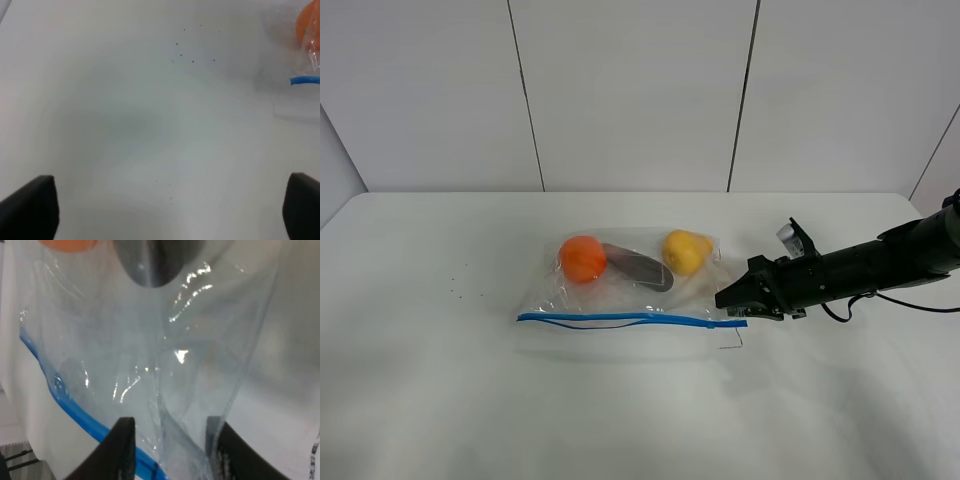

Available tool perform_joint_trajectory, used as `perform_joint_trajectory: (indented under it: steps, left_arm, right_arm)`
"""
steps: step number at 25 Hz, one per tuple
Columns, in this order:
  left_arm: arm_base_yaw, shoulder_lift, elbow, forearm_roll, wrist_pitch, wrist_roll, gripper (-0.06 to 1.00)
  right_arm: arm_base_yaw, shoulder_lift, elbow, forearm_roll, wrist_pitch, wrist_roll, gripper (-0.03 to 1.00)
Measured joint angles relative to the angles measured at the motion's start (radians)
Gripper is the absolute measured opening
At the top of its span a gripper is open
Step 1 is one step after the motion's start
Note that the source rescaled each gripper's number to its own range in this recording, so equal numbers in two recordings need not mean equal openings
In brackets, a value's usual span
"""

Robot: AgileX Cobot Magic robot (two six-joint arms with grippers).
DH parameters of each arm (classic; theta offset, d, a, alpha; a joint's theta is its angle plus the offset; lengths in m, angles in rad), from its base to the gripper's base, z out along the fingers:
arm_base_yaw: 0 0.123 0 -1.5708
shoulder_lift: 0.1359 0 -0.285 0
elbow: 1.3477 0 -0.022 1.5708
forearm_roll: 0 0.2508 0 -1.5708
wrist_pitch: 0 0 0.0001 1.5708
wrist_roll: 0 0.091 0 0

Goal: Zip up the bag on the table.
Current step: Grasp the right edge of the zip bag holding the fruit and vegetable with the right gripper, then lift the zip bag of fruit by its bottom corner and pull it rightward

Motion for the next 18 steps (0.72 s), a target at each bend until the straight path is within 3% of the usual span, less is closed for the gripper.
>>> perform_joint_trajectory:
  steps: [3,7,18]
  left_arm:
    - [0.0,0.0,0.0,0.0,0.0,0.0,1.0]
    - [0.0,0.0,0.0,0.0,0.0,0.0,1.0]
    - [0.0,0.0,0.0,0.0,0.0,0.0,1.0]
  right_arm:
    - [0.0,0.0,0.0,-0.009,-0.001,0.0,0.31]
    - [0.0,0.0,0.0,-0.014,-0.002,0.0,0.0]
    - [0.0,0.0,0.0,-0.036,0.031,-0.001,0.0]
